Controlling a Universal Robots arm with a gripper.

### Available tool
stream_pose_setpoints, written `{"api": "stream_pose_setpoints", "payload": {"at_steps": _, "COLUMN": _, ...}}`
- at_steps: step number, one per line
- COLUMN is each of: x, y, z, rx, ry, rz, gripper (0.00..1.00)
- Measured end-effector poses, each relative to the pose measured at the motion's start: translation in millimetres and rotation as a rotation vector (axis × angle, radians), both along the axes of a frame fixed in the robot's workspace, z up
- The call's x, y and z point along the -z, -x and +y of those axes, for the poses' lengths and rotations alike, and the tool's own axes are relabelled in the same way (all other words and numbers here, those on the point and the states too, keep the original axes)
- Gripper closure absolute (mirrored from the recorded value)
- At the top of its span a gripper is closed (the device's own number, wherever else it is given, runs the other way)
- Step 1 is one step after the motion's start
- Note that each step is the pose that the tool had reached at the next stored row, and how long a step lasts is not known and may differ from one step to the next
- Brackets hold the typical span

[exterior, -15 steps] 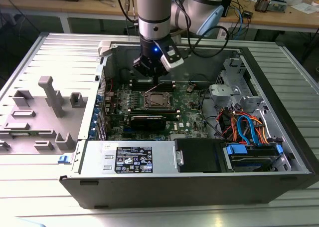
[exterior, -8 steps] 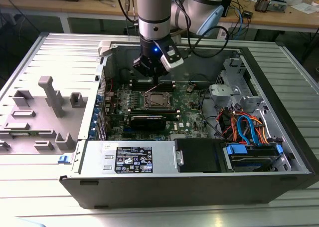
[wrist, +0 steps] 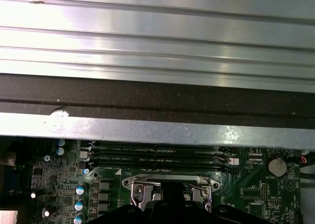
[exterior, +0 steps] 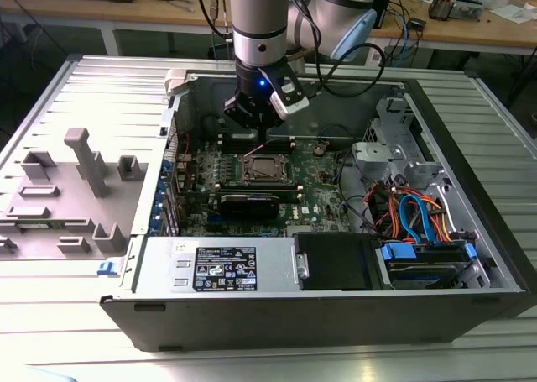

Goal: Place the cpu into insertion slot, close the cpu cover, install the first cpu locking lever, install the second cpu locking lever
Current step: 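Install the first cpu locking lever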

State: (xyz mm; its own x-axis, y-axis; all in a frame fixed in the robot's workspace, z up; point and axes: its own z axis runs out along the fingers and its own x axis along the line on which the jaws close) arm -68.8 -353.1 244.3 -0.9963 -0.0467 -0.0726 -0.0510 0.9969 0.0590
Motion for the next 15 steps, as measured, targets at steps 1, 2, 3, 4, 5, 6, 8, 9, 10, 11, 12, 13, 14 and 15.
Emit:
{"api": "stream_pose_setpoints", "payload": {"at_steps": 1, "x": 0.0, "y": 0.0, "z": 0.0, "rx": 0.000, "ry": 0.0001, "rz": 0.0000, "gripper": 0.89}}
{"api": "stream_pose_setpoints", "payload": {"at_steps": 2, "x": 0.0, "y": 0.0, "z": 0.1, "rx": 0.000, "ry": 0.0001, "rz": 0.0000, "gripper": 0.89}}
{"api": "stream_pose_setpoints", "payload": {"at_steps": 3, "x": 0.0, "y": 0.0, "z": 0.3, "rx": 0.000, "ry": 0.0002, "rz": 0.0000, "gripper": 0.89}}
{"api": "stream_pose_setpoints", "payload": {"at_steps": 4, "x": 0.0, "y": 0.0, "z": 0.6, "rx": 0.000, "ry": 0.0006, "rz": 0.0000, "gripper": 0.89}}
{"api": "stream_pose_setpoints", "payload": {"at_steps": 5, "x": 0.0, "y": 0.0, "z": 1.2, "rx": 0.000, "ry": 0.0022, "rz": 0.0000, "gripper": 0.89}}
{"api": "stream_pose_setpoints", "payload": {"at_steps": 6, "x": 0.0, "y": 0.0, "z": 1.4, "rx": 0.000, "ry": 0.0033, "rz": 0.0000, "gripper": 0.89}}
{"api": "stream_pose_setpoints", "payload": {"at_steps": 8, "x": 0.0, "y": 0.0, "z": 1.7, "rx": 0.000, "ry": 0.0050, "rz": 0.0001, "gripper": 0.89}}
{"api": "stream_pose_setpoints", "payload": {"at_steps": 9, "x": 0.0, "y": 0.0, "z": 1.9, "rx": 0.000, "ry": 0.0057, "rz": 0.0000, "gripper": 0.89}}
{"api": "stream_pose_setpoints", "payload": {"at_steps": 10, "x": 0.0, "y": 0.0, "z": 2.1, "rx": 0.000, "ry": 0.0068, "rz": 0.0000, "gripper": 0.89}}
{"api": "stream_pose_setpoints", "payload": {"at_steps": 11, "x": 0.0, "y": 0.0, "z": 2.2, "rx": 0.000, "ry": 0.0070, "rz": 0.0000, "gripper": 0.89}}
{"api": "stream_pose_setpoints", "payload": {"at_steps": 12, "x": 0.0, "y": 0.0, "z": 2.2, "rx": 0.000, "ry": 0.0070, "rz": 0.0000, "gripper": 0.89}}
{"api": "stream_pose_setpoints", "payload": {"at_steps": 13, "x": 1.0, "y": -0.1, "z": 2.3, "rx": 0.000, "ry": 0.0066, "rz": -0.0001, "gripper": 0.89}}
{"api": "stream_pose_setpoints", "payload": {"at_steps": 14, "x": 2.9, "y": 0.0, "z": 2.3, "rx": 0.000, "ry": 0.0066, "rz": -0.0002, "gripper": 0.89}}
{"api": "stream_pose_setpoints", "payload": {"at_steps": 15, "x": 3.4, "y": 0.0, "z": 2.2, "rx": 0.000, "ry": 0.0068, "rz": -0.0001, "gripper": 0.89}}
